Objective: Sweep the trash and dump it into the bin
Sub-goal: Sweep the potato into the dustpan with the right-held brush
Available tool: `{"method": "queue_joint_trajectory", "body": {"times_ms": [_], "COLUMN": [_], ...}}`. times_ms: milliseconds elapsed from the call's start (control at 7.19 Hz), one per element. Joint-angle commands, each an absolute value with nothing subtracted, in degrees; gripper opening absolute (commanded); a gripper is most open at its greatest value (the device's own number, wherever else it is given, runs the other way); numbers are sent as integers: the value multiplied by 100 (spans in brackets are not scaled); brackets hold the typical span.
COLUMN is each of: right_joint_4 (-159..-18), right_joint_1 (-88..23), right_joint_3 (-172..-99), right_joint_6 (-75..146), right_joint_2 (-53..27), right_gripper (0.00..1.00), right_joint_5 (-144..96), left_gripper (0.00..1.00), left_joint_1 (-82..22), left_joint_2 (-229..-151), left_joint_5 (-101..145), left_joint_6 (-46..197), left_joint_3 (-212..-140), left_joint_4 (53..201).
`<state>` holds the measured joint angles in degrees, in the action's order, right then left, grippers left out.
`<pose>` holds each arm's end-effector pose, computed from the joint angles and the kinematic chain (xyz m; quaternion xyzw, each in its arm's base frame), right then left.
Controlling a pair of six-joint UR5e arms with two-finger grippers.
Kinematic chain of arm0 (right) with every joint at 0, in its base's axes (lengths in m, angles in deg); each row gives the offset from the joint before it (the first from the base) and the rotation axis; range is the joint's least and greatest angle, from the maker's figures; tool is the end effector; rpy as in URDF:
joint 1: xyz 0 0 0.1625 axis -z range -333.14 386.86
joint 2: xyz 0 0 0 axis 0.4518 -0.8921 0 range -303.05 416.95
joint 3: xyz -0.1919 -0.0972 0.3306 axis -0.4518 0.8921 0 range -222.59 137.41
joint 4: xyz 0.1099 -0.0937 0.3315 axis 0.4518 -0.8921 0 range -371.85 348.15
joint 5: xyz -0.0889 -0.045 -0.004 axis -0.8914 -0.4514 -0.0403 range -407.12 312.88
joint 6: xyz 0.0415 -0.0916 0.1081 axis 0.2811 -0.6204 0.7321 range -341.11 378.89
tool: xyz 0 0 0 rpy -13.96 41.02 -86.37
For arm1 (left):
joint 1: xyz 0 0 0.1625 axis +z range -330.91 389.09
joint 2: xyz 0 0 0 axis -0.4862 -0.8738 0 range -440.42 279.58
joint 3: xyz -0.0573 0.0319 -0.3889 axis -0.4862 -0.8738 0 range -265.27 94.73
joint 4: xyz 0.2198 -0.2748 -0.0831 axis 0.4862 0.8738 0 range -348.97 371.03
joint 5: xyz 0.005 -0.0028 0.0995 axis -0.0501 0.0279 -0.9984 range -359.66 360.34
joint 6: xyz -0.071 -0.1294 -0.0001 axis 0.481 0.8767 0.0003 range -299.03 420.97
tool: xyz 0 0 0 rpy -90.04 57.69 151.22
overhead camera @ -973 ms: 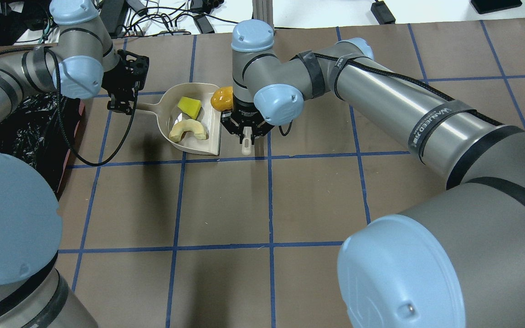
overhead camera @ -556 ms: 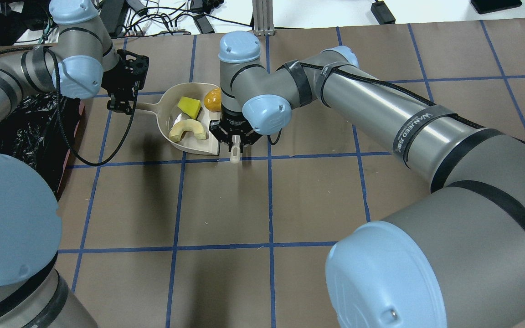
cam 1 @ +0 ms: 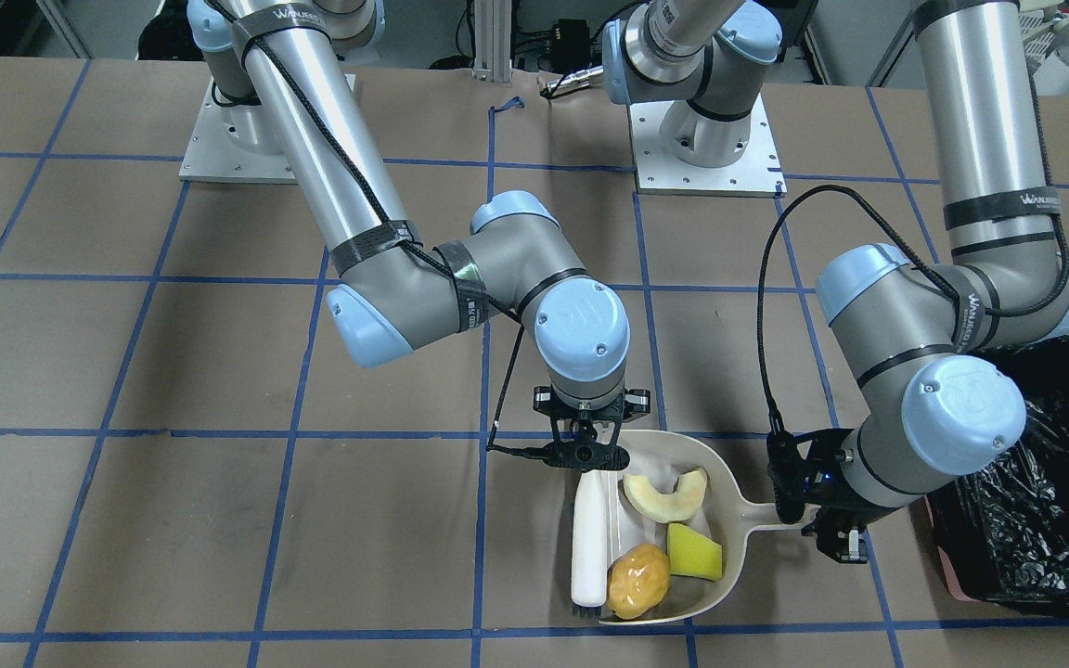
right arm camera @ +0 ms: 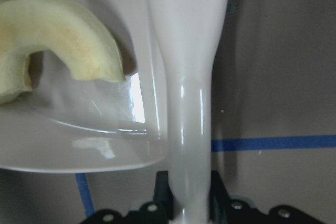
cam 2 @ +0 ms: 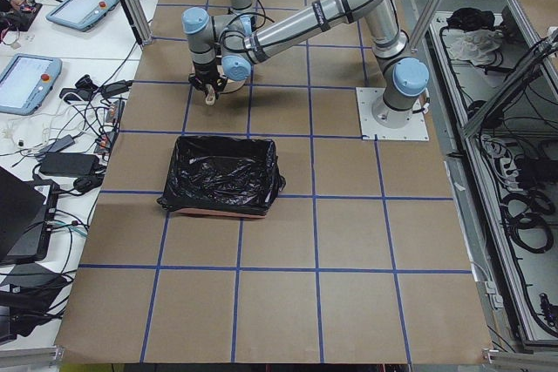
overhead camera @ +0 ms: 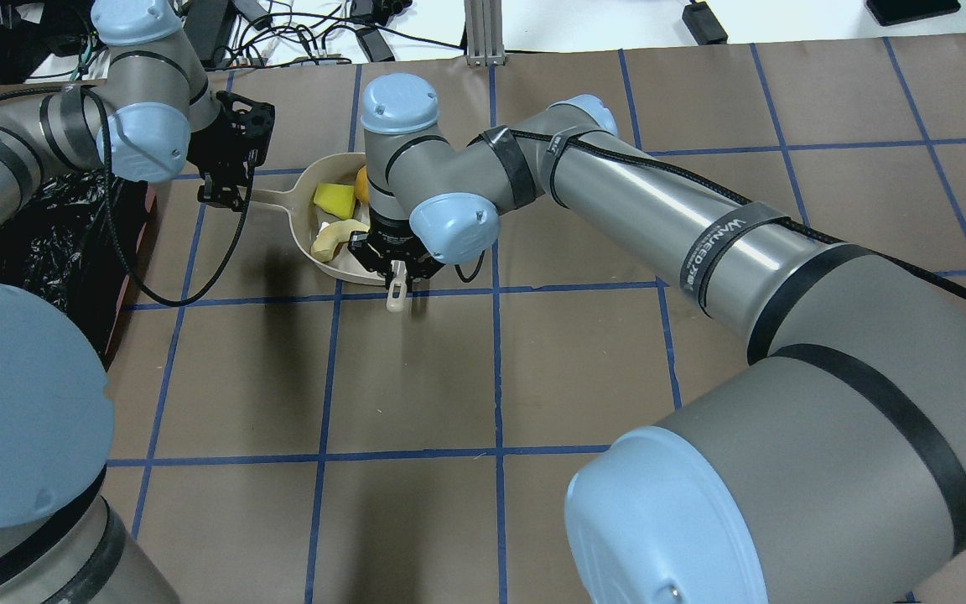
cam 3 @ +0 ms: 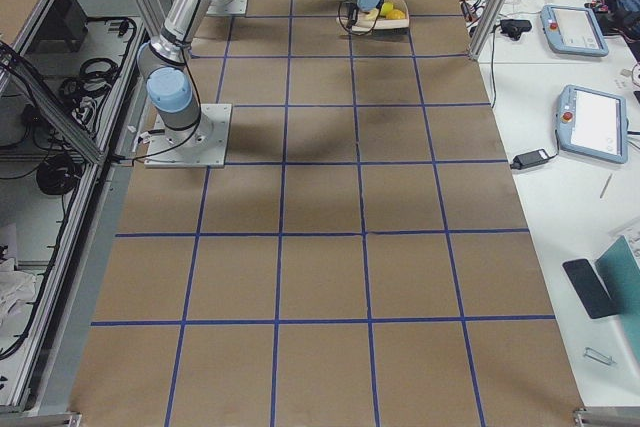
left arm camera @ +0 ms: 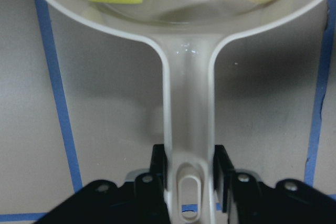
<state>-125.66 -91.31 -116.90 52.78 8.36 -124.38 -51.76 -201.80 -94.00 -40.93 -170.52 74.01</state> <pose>0.4571 -0.5023 0.1652 0.0514 0.9924 0.0714 0.0865 -0.0241 -0.6181 0.2020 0.7233 0.6895 0.0294 0.0243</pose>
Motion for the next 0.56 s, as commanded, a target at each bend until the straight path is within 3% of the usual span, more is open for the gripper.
{"method": "queue_joint_trajectory", "body": {"times_ms": [0,417], "right_joint_4": [-12541,-12497], "right_joint_1": [-9162,-9065], "right_joint_3": [-11633,-11668], "right_joint_6": [5352,5255], "right_joint_2": [844,756], "right_gripper": [0,0], "right_joint_5": [-12393,-12455], "left_gripper": [5,5], "left_joint_1": [-5168,-5168], "left_joint_2": [-20180,-20180], "left_joint_5": [-9397,-9397], "left_joint_6": [-4098,-4098], "left_joint_3": [-17052,-17052], "left_joint_4": [7396,7404]}}
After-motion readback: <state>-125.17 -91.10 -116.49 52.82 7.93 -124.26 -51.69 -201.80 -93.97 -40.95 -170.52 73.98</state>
